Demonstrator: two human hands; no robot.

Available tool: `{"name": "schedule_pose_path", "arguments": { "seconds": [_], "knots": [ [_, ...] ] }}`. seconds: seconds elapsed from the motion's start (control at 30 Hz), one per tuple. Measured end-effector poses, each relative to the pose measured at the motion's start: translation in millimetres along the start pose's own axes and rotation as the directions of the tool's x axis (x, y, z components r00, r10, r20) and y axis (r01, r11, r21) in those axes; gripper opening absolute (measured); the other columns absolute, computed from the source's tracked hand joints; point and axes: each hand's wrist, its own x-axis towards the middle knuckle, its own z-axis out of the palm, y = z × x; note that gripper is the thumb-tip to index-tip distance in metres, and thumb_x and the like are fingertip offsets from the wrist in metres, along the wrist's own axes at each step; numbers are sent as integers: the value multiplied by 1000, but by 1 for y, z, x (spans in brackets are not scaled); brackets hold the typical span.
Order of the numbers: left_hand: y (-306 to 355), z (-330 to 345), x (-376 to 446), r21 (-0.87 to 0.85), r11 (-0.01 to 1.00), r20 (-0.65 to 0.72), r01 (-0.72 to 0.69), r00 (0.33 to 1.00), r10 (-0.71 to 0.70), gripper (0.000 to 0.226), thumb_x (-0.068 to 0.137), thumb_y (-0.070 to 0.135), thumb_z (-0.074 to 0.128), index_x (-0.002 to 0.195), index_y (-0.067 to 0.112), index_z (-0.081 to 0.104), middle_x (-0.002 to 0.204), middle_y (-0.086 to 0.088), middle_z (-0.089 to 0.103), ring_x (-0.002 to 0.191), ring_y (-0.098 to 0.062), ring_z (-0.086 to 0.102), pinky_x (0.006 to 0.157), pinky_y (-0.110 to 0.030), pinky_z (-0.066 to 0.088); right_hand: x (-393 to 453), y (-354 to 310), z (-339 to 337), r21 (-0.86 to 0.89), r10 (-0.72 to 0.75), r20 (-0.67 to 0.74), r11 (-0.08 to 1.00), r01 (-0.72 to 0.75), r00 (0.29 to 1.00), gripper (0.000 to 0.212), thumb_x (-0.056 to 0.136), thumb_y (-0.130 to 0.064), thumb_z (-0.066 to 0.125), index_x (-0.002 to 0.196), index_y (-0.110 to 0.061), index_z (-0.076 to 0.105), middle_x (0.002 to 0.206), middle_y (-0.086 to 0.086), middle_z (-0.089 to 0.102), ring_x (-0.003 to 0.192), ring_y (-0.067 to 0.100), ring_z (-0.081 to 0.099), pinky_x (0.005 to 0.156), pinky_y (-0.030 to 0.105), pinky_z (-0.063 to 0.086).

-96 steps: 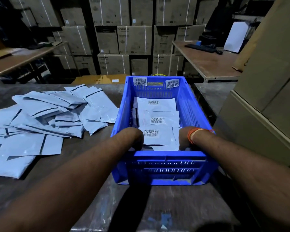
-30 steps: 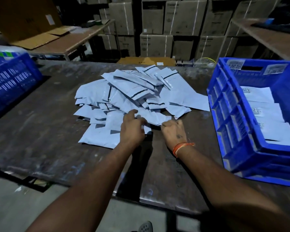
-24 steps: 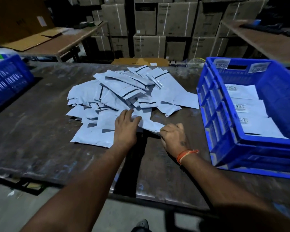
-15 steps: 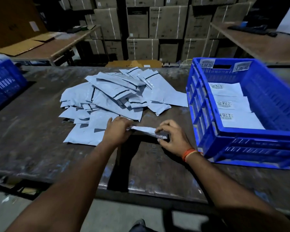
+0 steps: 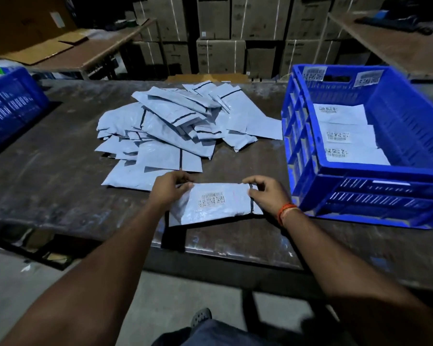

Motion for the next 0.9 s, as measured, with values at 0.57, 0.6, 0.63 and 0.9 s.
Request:
{"name": "schedule_pose_path", "arguments": {
  "seconds": [0.57, 0.6, 0.63, 0.9],
  "knots": [
    [38, 41, -8, 111, 920, -131, 375, 924, -360, 46, 89, 44, 57, 130, 23, 56, 133, -15, 44, 124, -37, 44, 98, -52, 45, -52, -8, 28, -186, 257, -568, 886, -425, 782, 23, 82, -27, 66, 68, -13, 56, 76, 10, 67, 77, 33, 64, 64, 28, 42],
    [39, 44, -10, 101, 911, -88, 399, 916, -391, 51, 89, 48, 57, 134, 23, 54, 135, -17, 44, 126, -38, 44, 100, -52, 44, -59, -10, 31, -188, 270, -573, 875, -445, 774, 25, 82, -29, 65, 67, -10, 57, 72, 10, 66, 75, 34, 64, 63, 29, 44],
    [40, 47, -12, 104, 911, -44, 400, 917, -397, 55, 90, 52, 56, 136, 23, 52, 136, -18, 45, 126, -39, 45, 102, -51, 44, -67, -14, 36, -207, 285, -567, 859, -468, 773, 28, 83, -32, 63, 68, -8, 59, 71, 10, 67, 75, 35, 65, 63, 30, 46],
    [30, 55, 15, 43, 996, 97, 76, 992, -80, 52, 90, 51, 47, 131, 22, 56, 125, -9, 67, 120, -38, 57, 101, -47, 47, -102, -44, 107, -299, 34, -28, 953, -41, 999, 28, 86, -39, 58, 72, -16, 66, 61, 1, 63, 55, 6, 55, 56, 31, 44]
  ]
}}
